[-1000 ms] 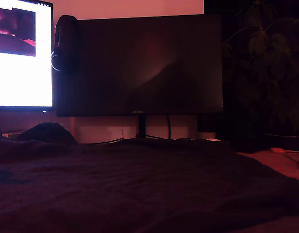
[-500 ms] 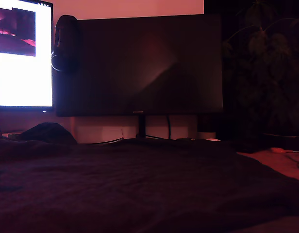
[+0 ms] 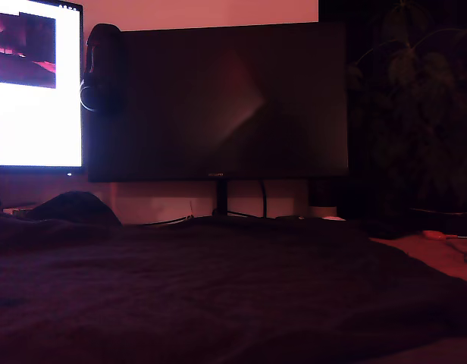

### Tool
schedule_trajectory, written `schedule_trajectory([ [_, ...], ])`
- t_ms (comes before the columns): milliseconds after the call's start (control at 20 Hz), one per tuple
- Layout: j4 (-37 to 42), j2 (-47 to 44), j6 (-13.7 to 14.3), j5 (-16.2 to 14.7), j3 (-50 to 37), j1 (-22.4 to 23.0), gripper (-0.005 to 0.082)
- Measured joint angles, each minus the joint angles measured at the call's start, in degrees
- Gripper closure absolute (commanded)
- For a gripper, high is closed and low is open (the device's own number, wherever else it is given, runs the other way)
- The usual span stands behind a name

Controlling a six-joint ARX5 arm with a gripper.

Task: Pick up the coffee capsules on the table and drop them inside the coffee cup

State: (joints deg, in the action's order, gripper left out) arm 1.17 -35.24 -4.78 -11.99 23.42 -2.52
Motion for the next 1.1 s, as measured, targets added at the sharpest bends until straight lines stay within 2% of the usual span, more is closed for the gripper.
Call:
schedule_trajectory([
  [200, 1.1, 0.2, -0.3, 2.8, -1.9, 4.0, 0.0793],
  [400, 1.0, 0.7, -0.3, 3.1, -4.9, 6.5, 0.0793],
  [550, 0.9, 4.5, -0.3, 3.1, -6.6, 7.0, 0.0793],
  [800, -4.0, 12.7, -0.3, 3.1, -9.0, 7.0, 0.0793],
  [950, -4.9, 17.6, -1.1, 3.3, -9.8, 7.0, 0.0793],
  [1100, -7.6, 21.8, -1.1, 4.5, -10.7, 7.0, 0.0793],
])
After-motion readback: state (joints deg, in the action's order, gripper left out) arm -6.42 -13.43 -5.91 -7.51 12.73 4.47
